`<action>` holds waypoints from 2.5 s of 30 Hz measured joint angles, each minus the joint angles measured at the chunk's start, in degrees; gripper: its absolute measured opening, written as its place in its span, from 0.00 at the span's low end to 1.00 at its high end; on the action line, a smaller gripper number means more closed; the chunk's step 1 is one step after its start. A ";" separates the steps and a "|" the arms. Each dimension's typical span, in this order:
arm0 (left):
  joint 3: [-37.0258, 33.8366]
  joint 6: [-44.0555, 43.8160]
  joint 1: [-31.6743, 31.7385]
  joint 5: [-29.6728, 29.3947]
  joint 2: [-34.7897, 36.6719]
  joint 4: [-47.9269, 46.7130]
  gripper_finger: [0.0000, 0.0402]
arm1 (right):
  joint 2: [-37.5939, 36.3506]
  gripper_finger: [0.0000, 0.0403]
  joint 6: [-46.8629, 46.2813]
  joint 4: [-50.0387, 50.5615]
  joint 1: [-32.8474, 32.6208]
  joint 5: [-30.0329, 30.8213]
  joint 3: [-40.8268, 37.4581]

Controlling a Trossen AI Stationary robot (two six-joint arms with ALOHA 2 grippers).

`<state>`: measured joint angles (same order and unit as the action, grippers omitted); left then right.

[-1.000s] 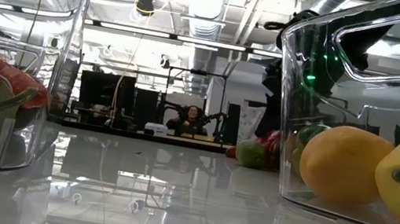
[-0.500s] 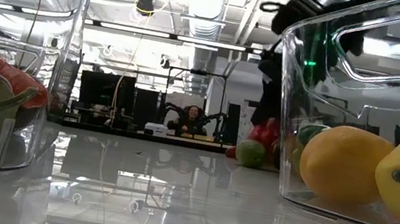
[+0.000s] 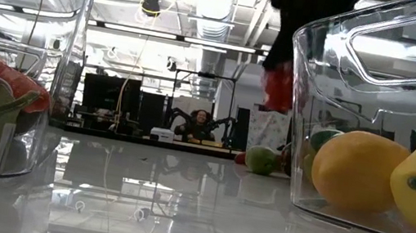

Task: Sort produce into baskets
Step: Put the red bell pepper into the left transparent bin, then put the red pepper into the left transparent bin

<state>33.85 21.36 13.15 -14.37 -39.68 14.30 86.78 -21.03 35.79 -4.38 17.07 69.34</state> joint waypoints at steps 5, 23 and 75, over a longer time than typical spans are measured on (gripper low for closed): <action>0.00 -2.43 -0.02 0.71 0.00 -1.22 0.63 | 0.00 0.48 0.04 -1.24 -5.09 4.50 0.68; -0.01 -25.59 -2.40 33.97 4.90 -2.69 0.63 | 14.53 0.48 8.46 -35.76 -11.33 2.05 1.79; 0.00 -23.55 -4.52 24.00 13.70 -13.89 0.63 | 36.28 0.62 13.97 -55.33 -11.59 -20.57 19.54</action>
<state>33.85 -2.20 8.62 9.63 -25.98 0.40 123.07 -7.06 -19.55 -15.97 -3.50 88.88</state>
